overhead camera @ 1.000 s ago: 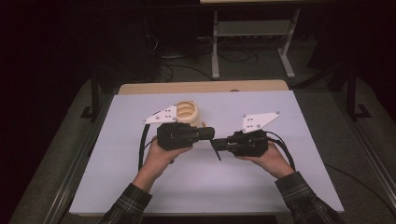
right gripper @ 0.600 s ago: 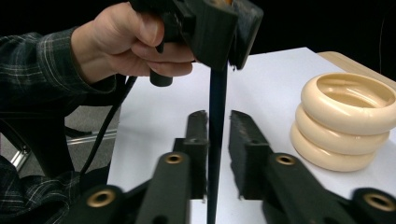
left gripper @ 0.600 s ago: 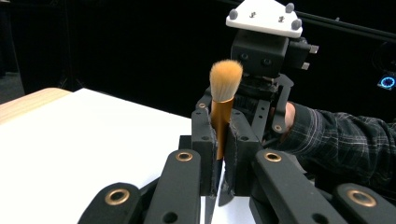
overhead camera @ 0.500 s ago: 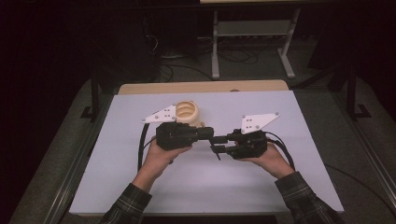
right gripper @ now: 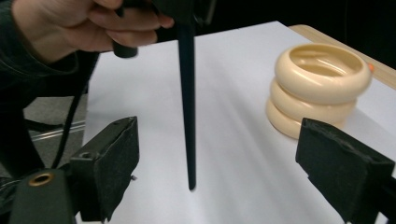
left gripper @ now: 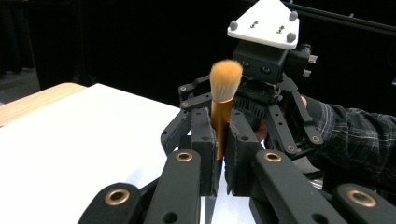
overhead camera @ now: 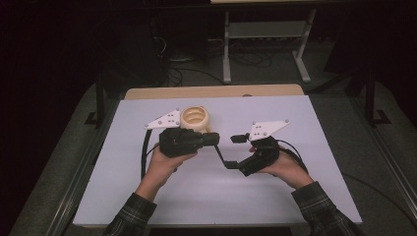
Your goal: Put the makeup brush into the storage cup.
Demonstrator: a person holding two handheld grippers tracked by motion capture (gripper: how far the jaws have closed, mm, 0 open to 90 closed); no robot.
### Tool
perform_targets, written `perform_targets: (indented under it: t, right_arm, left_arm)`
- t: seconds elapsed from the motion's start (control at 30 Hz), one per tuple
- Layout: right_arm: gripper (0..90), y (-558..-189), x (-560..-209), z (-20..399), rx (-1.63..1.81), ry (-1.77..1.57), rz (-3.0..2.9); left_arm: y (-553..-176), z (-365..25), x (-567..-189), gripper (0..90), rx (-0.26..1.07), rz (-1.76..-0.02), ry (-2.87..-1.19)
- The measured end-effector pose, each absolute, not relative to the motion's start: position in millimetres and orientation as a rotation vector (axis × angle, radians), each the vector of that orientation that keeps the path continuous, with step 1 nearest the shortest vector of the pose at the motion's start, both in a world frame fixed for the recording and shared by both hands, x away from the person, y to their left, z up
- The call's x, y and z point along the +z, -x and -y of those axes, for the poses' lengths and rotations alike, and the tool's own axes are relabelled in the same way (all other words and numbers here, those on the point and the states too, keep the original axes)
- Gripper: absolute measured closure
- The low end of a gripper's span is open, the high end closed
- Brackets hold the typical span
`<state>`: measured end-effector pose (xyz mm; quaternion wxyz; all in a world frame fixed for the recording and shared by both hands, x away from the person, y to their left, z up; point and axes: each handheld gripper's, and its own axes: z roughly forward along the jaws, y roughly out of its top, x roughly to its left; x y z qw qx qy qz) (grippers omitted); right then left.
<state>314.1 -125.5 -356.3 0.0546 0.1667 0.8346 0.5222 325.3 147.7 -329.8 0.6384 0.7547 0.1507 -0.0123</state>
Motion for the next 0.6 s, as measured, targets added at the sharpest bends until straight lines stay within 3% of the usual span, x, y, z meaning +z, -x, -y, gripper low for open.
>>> perform_targets:
  t: [0.6]
  right_arm:
    - [5.2,-306.0,-368.2,154.3,1.5,-0.677,-2.474]
  left_arm:
    - [-328.8,-171.5,-326.6,83.8,0.025,-0.395,-1.729]
